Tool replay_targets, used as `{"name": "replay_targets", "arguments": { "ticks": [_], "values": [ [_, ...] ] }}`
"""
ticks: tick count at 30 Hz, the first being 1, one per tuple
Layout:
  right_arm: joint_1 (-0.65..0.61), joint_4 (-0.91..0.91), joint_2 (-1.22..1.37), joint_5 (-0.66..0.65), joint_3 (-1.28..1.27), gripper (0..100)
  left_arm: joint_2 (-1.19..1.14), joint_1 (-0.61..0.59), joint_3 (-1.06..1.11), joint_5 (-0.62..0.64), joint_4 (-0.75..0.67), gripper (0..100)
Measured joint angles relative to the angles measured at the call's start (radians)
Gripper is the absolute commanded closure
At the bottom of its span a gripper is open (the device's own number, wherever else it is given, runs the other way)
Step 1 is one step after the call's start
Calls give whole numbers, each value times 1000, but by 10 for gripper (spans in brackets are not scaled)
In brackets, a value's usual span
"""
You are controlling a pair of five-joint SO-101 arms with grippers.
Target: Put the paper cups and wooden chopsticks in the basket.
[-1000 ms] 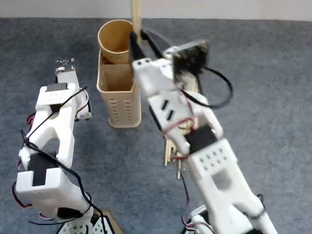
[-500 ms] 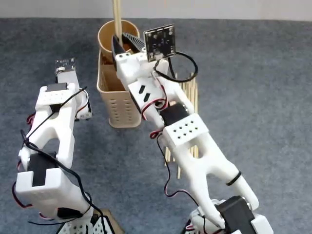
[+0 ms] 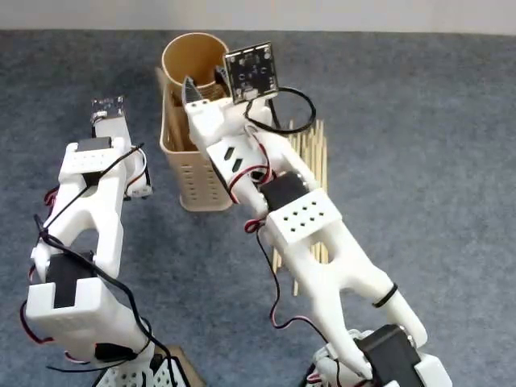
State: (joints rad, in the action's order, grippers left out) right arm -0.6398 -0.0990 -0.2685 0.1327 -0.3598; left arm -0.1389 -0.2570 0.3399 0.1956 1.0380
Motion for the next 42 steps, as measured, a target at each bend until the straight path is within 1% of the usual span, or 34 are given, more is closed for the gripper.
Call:
{"name": "replay_targets", "arguments": {
  "ticks": [2,4,8,12,15,17,20,23,25,28,30,35,42],
  "values": [
    [3,-37,-31,0,17,907,0,0,0,0,0,867],
    [25,-130,-100,0,32,992,0,0,0,0,0,867],
    [121,-414,-298,0,86,981,0,0,0,0,0,867],
    [262,-730,-477,-11,101,980,0,0,0,0,0,867],
    [365,-930,-519,-114,66,978,0,0,0,0,0,867],
    [391,-974,-489,-167,-14,975,0,0,0,0,0,867],
    [400,-948,-394,-216,-189,974,0,0,0,0,0,867],
    [404,-824,-275,-253,-368,972,0,0,0,0,0,867],
    [404,-727,-190,-262,-450,945,0,0,0,0,0,867],
    [404,-620,-66,-269,-473,874,0,0,0,0,0,867],
    [404,-571,6,-269,-476,844,0,0,0,0,0,867],
    [414,-493,130,-269,-476,843,0,0,0,0,0,867],
    [494,-483,144,-269,-474,843,0,0,0,0,0,867]
  ]
}}
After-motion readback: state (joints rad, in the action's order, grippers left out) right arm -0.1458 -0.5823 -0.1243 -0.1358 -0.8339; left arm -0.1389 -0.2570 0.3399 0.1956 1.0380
